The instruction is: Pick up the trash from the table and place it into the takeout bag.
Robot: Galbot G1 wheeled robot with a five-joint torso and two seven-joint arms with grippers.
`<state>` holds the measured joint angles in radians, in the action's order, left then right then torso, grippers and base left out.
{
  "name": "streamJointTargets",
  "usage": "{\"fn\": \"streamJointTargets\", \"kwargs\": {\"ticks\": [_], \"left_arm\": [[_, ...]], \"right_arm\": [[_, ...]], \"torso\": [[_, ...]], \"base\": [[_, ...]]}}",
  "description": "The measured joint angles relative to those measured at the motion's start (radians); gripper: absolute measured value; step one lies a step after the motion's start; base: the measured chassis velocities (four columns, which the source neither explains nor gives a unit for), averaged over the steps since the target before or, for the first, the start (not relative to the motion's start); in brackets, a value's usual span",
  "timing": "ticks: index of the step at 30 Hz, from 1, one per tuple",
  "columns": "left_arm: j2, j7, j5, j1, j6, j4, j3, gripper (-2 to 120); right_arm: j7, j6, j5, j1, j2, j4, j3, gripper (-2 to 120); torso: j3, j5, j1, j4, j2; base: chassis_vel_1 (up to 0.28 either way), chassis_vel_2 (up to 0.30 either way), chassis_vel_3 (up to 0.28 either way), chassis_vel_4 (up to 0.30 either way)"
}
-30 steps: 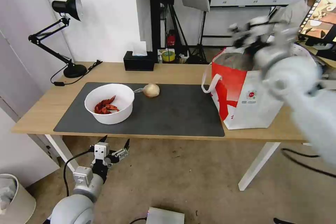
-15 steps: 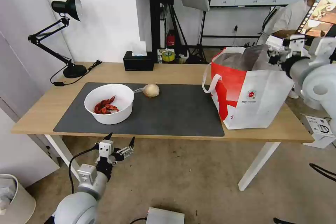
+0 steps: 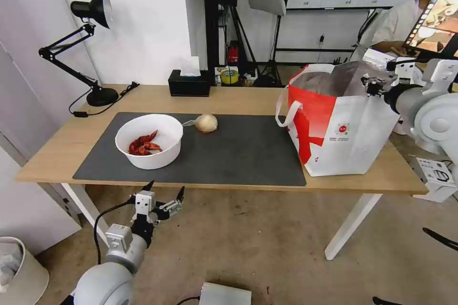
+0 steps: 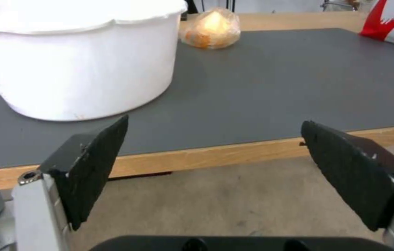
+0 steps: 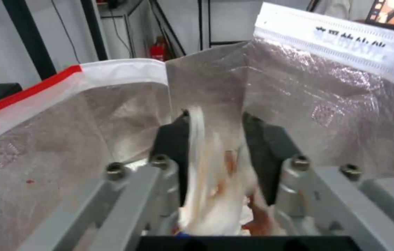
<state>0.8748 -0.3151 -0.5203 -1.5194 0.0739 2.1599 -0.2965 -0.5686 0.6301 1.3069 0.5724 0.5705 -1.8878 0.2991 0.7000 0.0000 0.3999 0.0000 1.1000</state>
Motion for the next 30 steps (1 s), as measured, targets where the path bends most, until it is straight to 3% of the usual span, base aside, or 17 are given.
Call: {"fn": "streamJointTargets", "kwargs": {"ticks": [10, 14, 17, 24, 30], "left_arm": [[0.001, 0.000, 0.000, 0.007, 0.000, -0.001, 0.005, 100], [0.001, 0.000, 0.000, 0.004, 0.000, 0.006, 0.002, 100], [0.000, 0.000, 0.000, 0.003, 0.000, 0.014, -0.002, 100], [0.006, 0.001, 0.000, -0.007, -0.001, 0.029, -0.014, 100], [0.009, 0.004, 0.003, -0.019, -0.003, 0.042, -0.038, 100]], "right_arm": [[0.078, -0.032, -0.001, 0.026, -0.029, -0.024, 0.037, 69], [0.171, -0.114, -0.011, 0.041, -0.041, -0.043, 0.059, 82], [0.276, -0.222, -0.092, 0.092, -0.050, -0.104, 0.075, 97], [0.381, -0.401, -0.175, 0.298, -0.053, -0.277, 0.153, 100], [0.403, -0.422, -0.215, 0.454, -0.032, -0.395, 0.187, 100]], "torso": [[0.000, 0.0001, 0.000, 0.0000, 0.000], [0.000, 0.0000, 0.000, -0.0001, 0.000], [0.000, 0.0001, 0.000, -0.0001, 0.000], [0.000, 0.0000, 0.000, -0.0001, 0.000], [0.000, -0.0005, 0.000, 0.0000, 0.000]], "base": [[0.000, 0.000, 0.000, 0.000], [0.000, 0.000, 0.000, 0.000], [0.000, 0.000, 0.000, 0.000], [0.000, 0.000, 0.000, 0.000], [0.000, 0.000, 0.000, 0.000]]}}
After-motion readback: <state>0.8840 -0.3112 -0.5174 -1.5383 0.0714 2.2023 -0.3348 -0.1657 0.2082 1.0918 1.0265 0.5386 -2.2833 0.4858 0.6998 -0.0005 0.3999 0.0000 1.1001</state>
